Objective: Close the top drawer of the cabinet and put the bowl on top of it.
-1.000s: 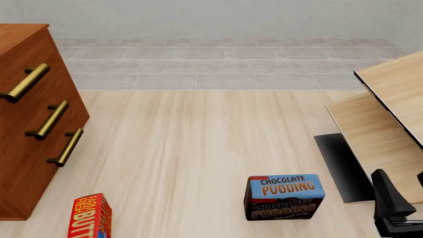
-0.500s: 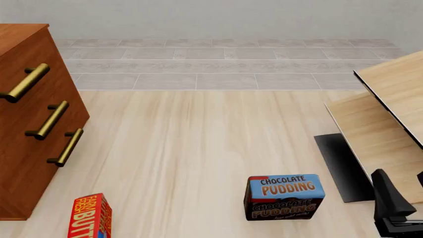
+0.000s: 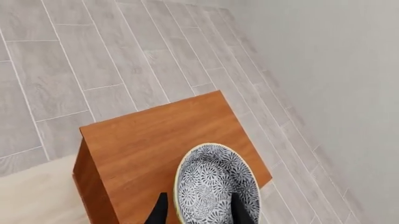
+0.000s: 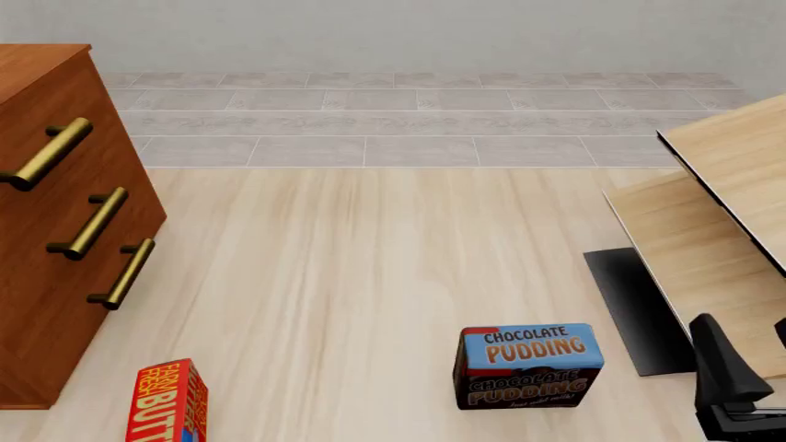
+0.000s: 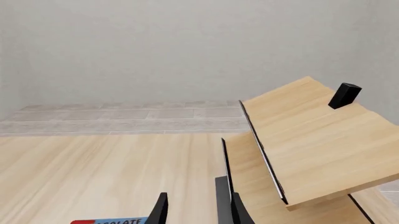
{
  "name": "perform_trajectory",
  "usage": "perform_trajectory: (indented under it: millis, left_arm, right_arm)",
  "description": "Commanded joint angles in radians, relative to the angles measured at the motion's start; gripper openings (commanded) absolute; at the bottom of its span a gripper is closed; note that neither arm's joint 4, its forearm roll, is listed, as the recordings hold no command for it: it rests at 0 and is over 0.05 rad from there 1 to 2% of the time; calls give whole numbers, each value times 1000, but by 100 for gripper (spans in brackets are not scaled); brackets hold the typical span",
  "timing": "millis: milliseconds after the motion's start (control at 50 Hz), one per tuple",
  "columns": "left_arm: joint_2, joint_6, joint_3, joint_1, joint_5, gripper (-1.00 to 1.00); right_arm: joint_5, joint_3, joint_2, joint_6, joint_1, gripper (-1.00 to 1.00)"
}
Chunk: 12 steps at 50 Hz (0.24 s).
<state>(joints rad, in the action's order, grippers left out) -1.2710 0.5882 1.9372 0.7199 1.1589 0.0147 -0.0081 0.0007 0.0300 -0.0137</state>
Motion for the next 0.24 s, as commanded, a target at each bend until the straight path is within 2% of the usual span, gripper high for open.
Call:
perform_trajectory:
  millis: [20,240]
  left_arm:
    - [15,6,85,-5,36,100]
    - [44,5,113,-21,38,100]
  right_arm:
    - [0,0,0,2,0,100]
    - [2,0,0,4,4,100]
